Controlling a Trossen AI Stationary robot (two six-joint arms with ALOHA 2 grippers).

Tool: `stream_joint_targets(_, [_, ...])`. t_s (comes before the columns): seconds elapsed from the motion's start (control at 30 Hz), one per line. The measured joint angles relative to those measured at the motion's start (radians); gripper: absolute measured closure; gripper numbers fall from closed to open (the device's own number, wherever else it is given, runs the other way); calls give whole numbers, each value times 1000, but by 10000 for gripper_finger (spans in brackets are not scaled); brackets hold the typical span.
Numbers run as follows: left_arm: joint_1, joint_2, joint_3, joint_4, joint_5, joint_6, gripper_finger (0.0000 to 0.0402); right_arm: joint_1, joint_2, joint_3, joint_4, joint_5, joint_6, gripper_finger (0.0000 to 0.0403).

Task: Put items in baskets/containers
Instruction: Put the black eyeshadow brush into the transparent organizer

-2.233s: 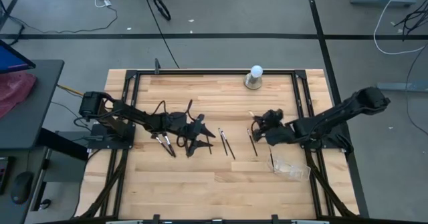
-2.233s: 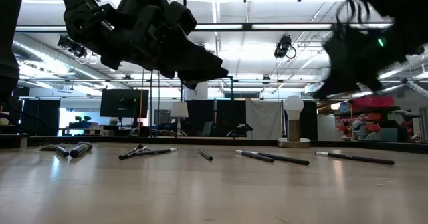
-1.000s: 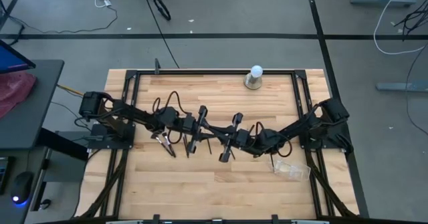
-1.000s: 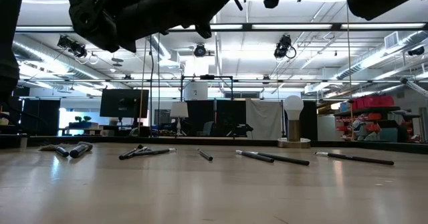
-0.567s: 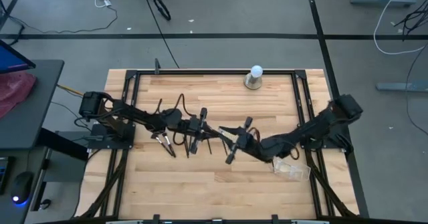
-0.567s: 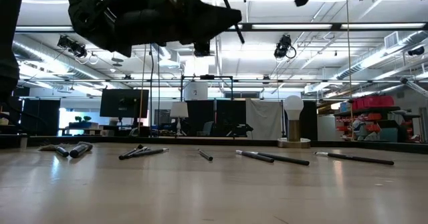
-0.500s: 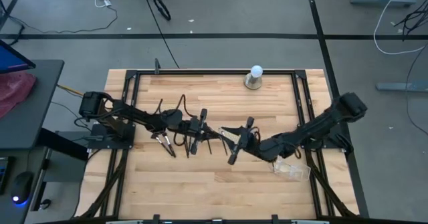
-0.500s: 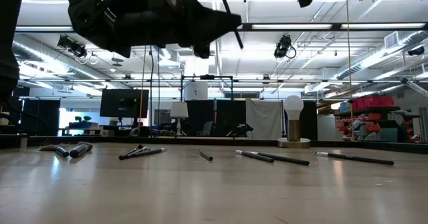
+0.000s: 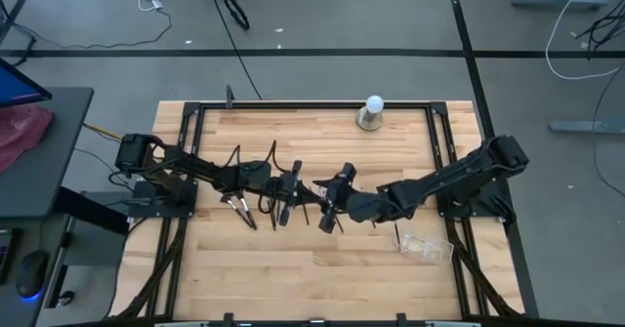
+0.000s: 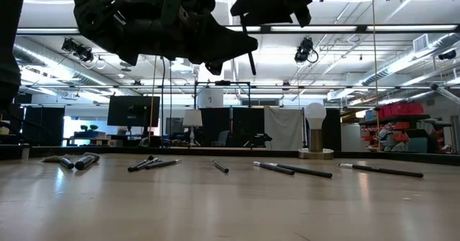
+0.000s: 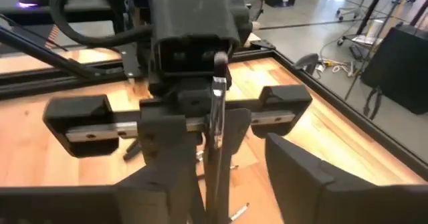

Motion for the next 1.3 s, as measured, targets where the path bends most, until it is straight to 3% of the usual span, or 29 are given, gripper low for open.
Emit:
stream_joint_targets(0.23, [0,0,0,-3,0,-2,370,1,-1,0,20,-35,-5,376])
stream_joint_targets(0.4, [-1,0,0,-11,46,21,338,50,-25,2,-10,24,-13,385])
stream_joint_targets(0.5, [-1,0,0,-34,66,23,299,101,-71,59,-170,83,73,394])
stream_joint_targets(0.73, [-1,0,0,-167,52,23,217,259,-111,303,-885,134,612,395])
stream_joint_targets(0.93, [-1,0,-1,-204,21,23,197,425,-111,353,-1353,96,1218,395])
stream_joint_targets(1.17, [-1,0,-1,-204,19,24,207,592,-106,225,-1536,19,1712,395])
stream_joint_targets(1.3, [-1,0,-1,-204,19,25,215,629,-106,115,-1541,-154,1850,395])
